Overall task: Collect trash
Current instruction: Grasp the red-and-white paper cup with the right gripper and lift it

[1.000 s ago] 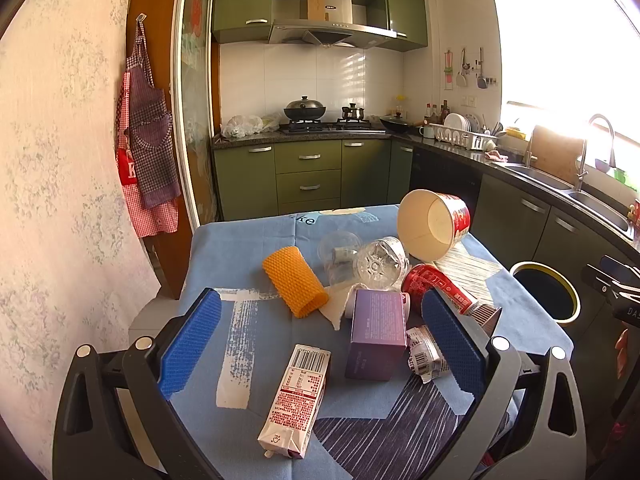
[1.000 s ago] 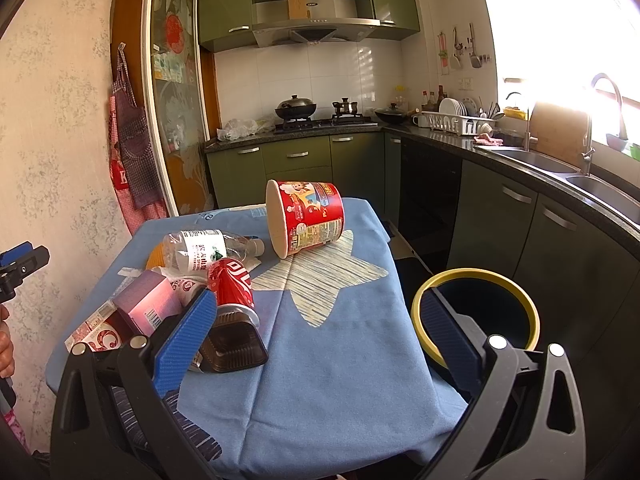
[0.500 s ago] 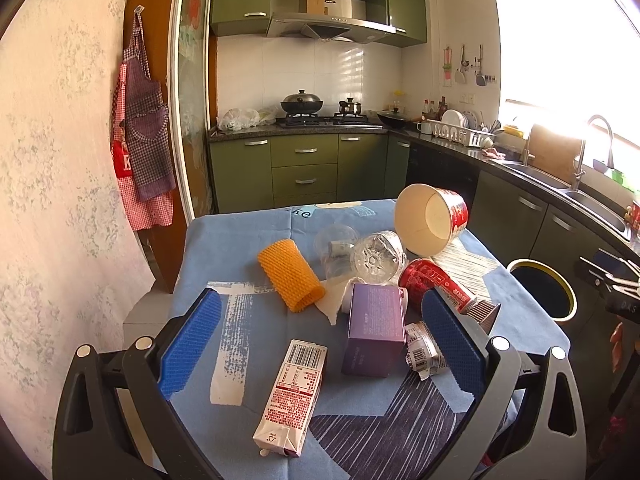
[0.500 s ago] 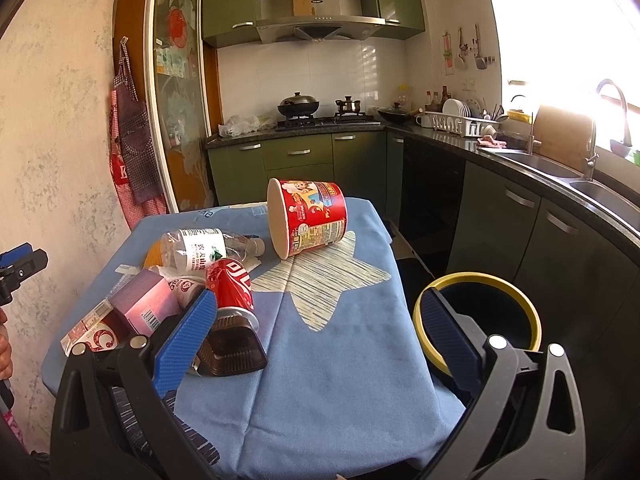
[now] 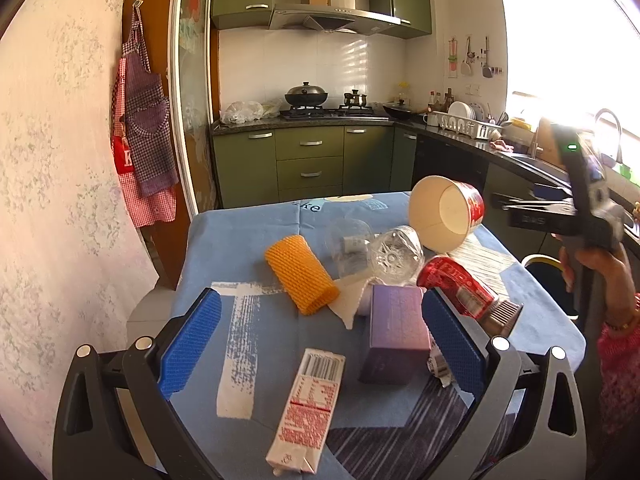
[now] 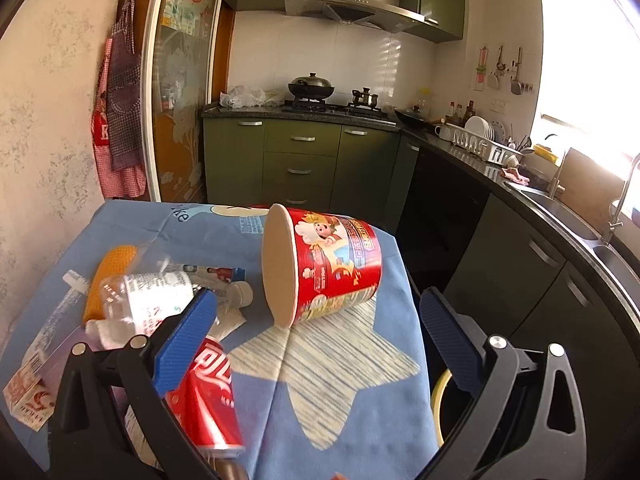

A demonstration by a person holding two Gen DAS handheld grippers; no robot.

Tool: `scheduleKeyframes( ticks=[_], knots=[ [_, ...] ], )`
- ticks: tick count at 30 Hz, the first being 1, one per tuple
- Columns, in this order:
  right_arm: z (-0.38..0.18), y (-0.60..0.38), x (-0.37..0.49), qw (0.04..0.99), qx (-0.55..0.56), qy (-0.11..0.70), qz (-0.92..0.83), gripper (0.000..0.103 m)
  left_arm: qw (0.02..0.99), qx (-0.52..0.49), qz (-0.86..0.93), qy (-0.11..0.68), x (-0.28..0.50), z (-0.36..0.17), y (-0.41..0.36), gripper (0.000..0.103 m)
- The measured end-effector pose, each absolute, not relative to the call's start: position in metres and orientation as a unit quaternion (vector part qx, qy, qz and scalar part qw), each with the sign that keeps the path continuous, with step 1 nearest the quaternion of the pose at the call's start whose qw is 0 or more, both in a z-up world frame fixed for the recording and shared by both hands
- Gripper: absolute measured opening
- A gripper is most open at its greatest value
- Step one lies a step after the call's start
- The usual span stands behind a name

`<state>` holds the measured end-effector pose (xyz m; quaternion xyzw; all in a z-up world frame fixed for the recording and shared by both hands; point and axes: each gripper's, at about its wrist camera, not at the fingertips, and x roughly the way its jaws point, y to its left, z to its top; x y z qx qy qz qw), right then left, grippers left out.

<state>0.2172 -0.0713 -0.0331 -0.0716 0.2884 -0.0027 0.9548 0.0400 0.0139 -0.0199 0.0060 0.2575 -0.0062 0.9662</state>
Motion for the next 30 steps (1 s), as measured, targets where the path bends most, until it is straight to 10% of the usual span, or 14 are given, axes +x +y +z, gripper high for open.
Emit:
scheduleKeyframes(
  ticks=[17,30],
  knots=[
    [-0.092,-0.042,0.328,0.926,-0.146,0.332,-0.104,0.077,0.962,-0.010,-0.023,0.273,0.127,-0.031,0.040,0.099],
    [-0.079,-0.076,0.344,0.930,-0.106,0.335,-0.110,0.004,0.958,-0.012,-0.039,0.283,0.147,-0.042,0.040,0.099]
  ],
)
